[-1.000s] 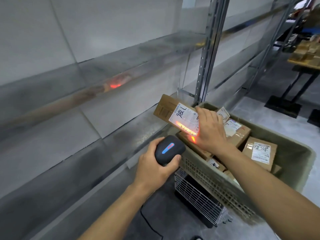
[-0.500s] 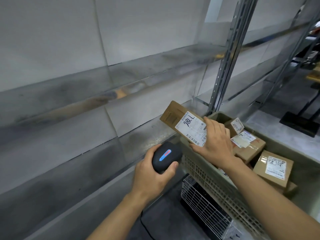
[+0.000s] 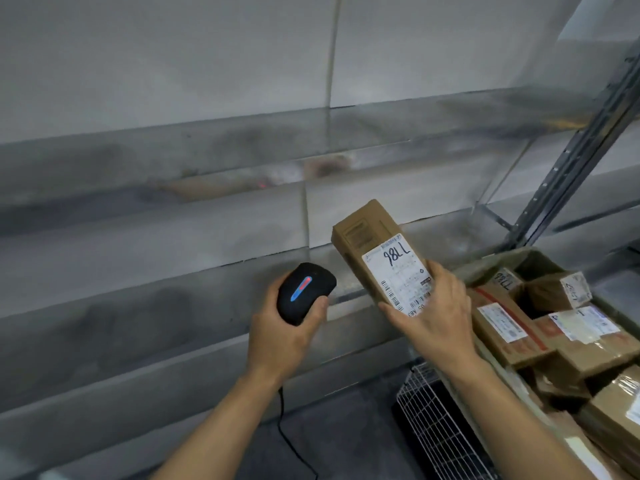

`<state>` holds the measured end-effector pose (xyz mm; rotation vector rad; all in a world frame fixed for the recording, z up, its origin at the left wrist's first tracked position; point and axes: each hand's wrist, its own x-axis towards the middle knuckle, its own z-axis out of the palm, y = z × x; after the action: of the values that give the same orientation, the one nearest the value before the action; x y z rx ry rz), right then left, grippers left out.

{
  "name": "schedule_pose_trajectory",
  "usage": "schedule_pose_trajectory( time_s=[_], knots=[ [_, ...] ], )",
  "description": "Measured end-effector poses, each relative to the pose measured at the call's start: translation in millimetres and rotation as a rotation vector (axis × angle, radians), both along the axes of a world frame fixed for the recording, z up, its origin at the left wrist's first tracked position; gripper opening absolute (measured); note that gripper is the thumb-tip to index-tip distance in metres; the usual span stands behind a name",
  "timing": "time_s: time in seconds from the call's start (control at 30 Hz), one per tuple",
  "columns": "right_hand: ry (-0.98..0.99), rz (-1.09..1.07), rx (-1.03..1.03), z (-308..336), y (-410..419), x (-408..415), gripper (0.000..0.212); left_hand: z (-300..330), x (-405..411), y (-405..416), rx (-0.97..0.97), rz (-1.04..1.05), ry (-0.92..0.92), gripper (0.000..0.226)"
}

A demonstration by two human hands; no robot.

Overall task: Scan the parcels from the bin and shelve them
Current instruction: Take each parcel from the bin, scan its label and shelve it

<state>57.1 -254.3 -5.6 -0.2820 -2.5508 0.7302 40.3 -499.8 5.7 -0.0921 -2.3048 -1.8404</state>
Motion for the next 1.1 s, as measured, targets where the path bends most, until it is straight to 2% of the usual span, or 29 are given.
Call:
schedule_pose_trajectory(
  time_s=[0.3,0.7,0.87,1.1],
  knots=[
    [-0.013,0.383,-0.116,3.4,-75.3,-44.9,0.106,1.0,8.7,-59.3,-0.035,0.419,0.002,0.048],
    [0.018,0.894,-0.309,46.6,-234.9,-50.1,0.102,21.9,80.1,-184.3,-0.050,1.043,0.072,0.062],
    [0.075,1.028,-0.415,79.5,-314.6,-41.1,0.098,30.0,101.6,-247.4,-0.040,1.192,0.102,0.061],
    [0.212,1.103,-0.560,131.8,-463.3,-27.1,0.093,36.3,107.6,-356.0,0.004,1.243,0.187,0.065]
  ],
)
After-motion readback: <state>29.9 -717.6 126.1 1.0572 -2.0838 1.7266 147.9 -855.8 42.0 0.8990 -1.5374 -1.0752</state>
